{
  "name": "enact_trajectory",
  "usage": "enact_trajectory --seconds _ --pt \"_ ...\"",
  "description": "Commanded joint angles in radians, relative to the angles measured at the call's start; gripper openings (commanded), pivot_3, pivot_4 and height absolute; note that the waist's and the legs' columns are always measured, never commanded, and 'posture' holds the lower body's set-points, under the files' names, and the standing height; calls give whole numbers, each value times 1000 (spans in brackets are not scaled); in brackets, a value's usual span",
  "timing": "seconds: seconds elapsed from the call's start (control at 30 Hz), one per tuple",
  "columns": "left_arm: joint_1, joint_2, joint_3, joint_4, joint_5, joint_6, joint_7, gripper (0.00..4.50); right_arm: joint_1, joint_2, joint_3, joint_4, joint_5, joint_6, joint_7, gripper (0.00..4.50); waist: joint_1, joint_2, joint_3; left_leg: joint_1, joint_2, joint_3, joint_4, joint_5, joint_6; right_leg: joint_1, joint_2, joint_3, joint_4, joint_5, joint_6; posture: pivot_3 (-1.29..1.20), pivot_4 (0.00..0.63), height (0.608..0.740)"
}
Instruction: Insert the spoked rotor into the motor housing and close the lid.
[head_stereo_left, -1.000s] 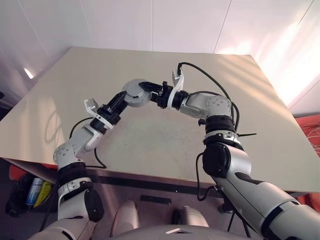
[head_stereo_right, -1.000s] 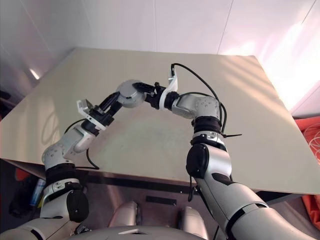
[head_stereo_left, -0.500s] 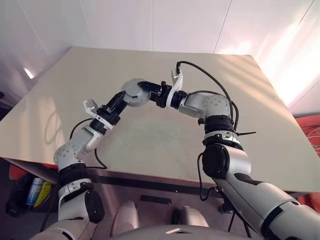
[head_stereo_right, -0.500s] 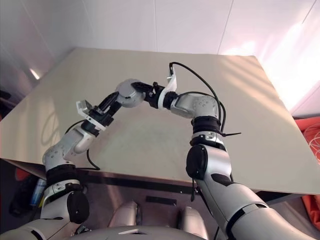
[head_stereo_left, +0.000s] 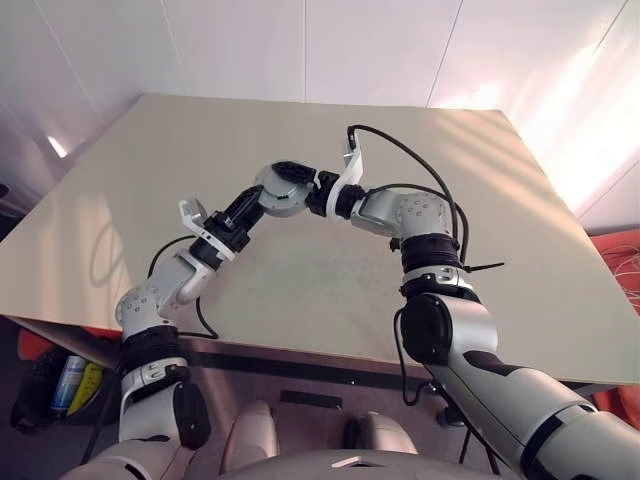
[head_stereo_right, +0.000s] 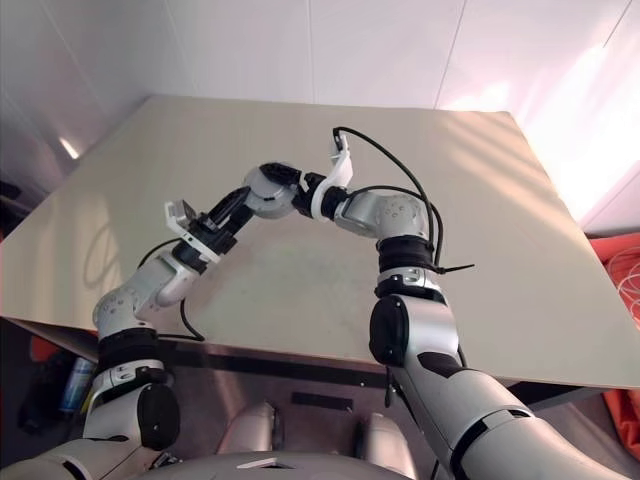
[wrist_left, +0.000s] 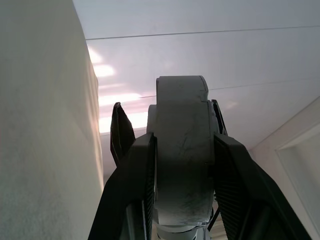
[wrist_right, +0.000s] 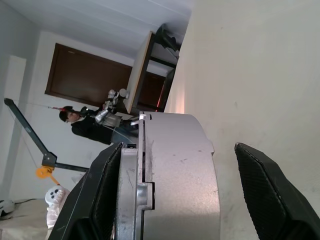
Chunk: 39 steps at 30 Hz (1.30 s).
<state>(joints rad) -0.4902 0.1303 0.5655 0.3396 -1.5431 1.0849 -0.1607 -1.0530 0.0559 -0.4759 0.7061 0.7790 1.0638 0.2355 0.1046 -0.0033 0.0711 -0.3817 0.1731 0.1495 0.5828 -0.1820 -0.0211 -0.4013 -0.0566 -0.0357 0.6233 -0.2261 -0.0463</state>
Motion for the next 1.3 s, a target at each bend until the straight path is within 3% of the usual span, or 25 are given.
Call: enact_trajectory --seconds 0.03,0.33,0.6,0.87,1.3 --pt "-10 14 -1 -65 -27 -15 -44 1324 -19 0 -6 0 -1 -46 -22 3982 0 0 0 0 0 0 0 0 0 0 0 0 0 0 0 0 0 740" --pt "60 59 53 -118 -31 -118 -33 1324 -34 -28 -45 92 -13 -179 -75 3982 -2 0 0 0 0 0 0 0 0 0 0 0 0 0 0 0 0 740" --pt "108 93 115 -151 28 -269 -37 1324 42 -120 73 68 -122 -215 27 3982 -2 -1 0 0 0 0 1 0 0 1 0 -1 0 0 0 0 0 740" --pt "100 106 172 -50 123 -429 5 1324 166 -236 148 -161 -91 -58 191 3982 0 -3 0 1 0 -1 3 0 0 5 0 -2 0 1 1 0 0 740" --pt "43 124 206 176 276 -552 31 1324 190 -190 129 -224 -90 -47 143 3982 -2 -5 0 12 0 -1 4 0 0 15 0 -1 0 -1 -1 0 0 740"
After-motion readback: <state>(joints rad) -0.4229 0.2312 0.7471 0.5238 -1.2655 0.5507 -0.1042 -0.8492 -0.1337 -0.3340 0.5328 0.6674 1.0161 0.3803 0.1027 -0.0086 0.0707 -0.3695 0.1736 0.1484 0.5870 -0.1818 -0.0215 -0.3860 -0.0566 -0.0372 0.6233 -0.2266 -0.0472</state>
